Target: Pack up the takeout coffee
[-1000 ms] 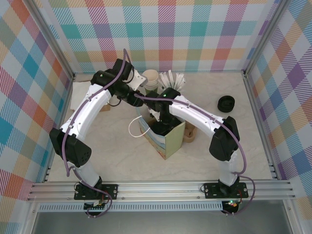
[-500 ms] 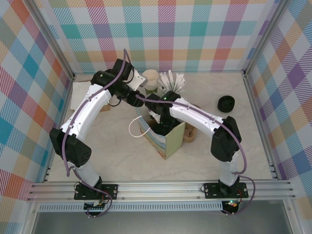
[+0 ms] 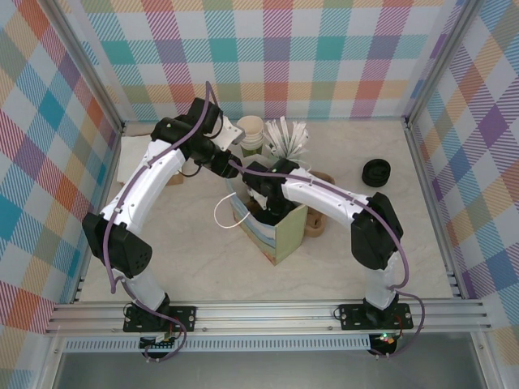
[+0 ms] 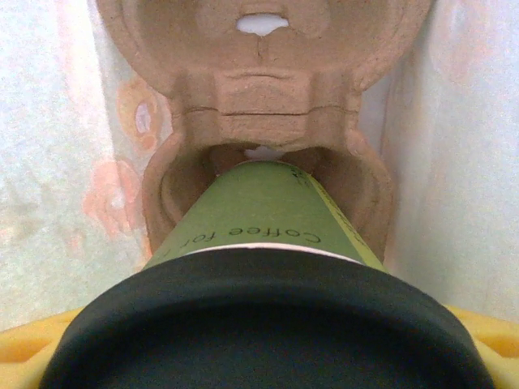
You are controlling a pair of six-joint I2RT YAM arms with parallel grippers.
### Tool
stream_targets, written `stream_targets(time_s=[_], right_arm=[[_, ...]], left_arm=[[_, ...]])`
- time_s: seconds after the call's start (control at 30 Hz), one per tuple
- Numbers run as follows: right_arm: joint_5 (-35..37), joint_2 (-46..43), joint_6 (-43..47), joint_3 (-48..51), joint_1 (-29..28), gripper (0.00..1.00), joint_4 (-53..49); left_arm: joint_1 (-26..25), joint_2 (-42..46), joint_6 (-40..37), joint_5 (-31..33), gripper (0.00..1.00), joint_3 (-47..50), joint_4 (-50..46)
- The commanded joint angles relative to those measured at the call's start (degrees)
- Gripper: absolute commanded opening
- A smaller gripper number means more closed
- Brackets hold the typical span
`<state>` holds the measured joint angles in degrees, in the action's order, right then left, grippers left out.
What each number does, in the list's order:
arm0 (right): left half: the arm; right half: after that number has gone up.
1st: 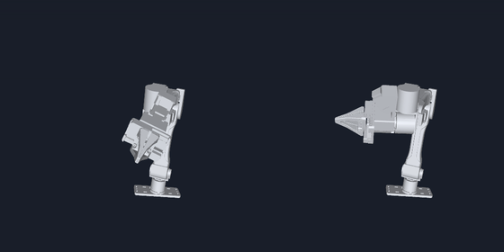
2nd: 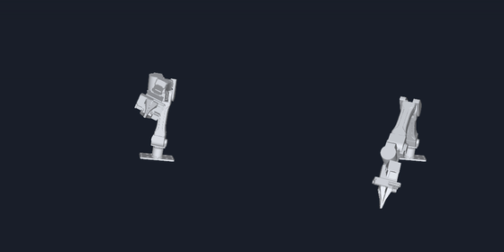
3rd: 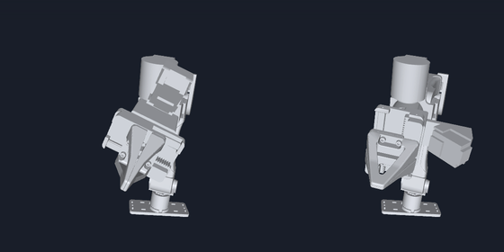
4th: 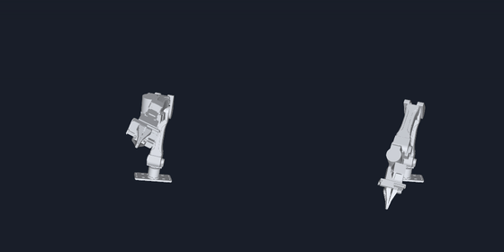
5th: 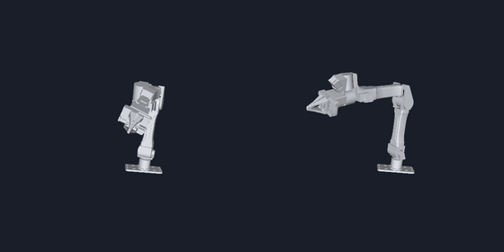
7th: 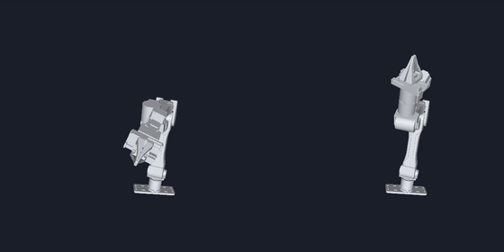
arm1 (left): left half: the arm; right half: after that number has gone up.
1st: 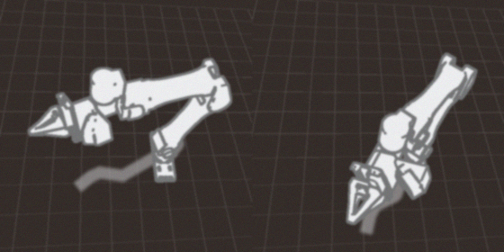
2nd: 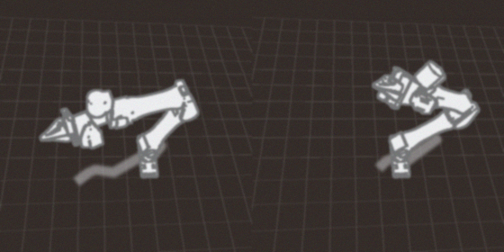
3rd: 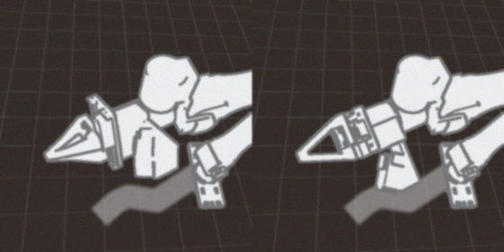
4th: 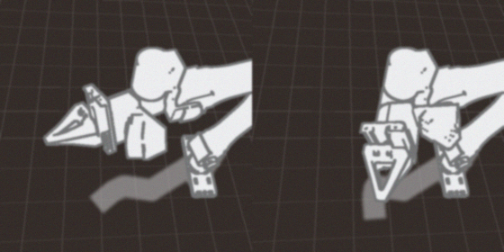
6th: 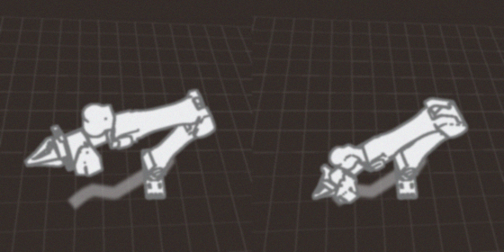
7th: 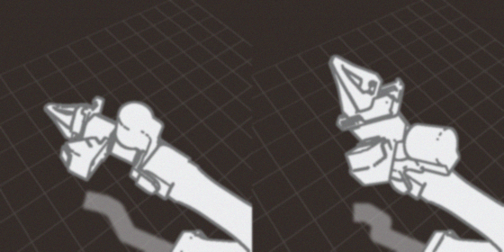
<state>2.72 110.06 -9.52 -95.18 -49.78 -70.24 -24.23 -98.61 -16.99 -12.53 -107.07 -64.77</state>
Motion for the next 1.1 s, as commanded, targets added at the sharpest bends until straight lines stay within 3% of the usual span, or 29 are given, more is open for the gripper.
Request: stream_targets(time_s=[0.0, 0.7, 1.07], right_arm=[[-0.76, -0.98, 1.34, 1.96, 0.19, 0.65, -0.64], [-2.28, -1.03, 1.21, 5.7, 0.26, 0.67, 2.26], [-2.55, -3.4, 0.91, 3.9, 0.29, 0.78, 2.19]], left_arm=[[0.76, 0.74, -0.41, -0.42, 0.47, 0.45, -1.09], [0.77, 0.79, -0.41, -0.62, 0.52, 0.37, -1.17], [0.76, 0.83, -0.33, -1.28, 0.53, 0.37, -1.24]])
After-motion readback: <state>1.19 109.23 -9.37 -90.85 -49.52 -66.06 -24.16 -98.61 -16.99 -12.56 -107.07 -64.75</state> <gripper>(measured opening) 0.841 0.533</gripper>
